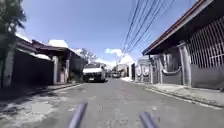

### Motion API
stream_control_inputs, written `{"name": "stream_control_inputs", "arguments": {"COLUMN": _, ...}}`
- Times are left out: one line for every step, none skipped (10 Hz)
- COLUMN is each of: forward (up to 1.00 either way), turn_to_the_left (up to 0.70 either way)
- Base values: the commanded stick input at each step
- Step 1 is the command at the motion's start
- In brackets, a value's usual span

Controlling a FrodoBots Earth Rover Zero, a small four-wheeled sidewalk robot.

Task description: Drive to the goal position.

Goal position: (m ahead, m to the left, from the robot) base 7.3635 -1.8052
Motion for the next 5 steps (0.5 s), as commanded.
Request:
{"name": "stream_control_inputs", "arguments": {"forward": 1.00, "turn_to_the_left": -0.39}}
{"name": "stream_control_inputs", "arguments": {"forward": 1.00, "turn_to_the_left": -0.40}}
{"name": "stream_control_inputs", "arguments": {"forward": 1.00, "turn_to_the_left": -0.40}}
{"name": "stream_control_inputs", "arguments": {"forward": 1.00, "turn_to_the_left": -0.40}}
{"name": "stream_control_inputs", "arguments": {"forward": 1.00, "turn_to_the_left": -0.40}}
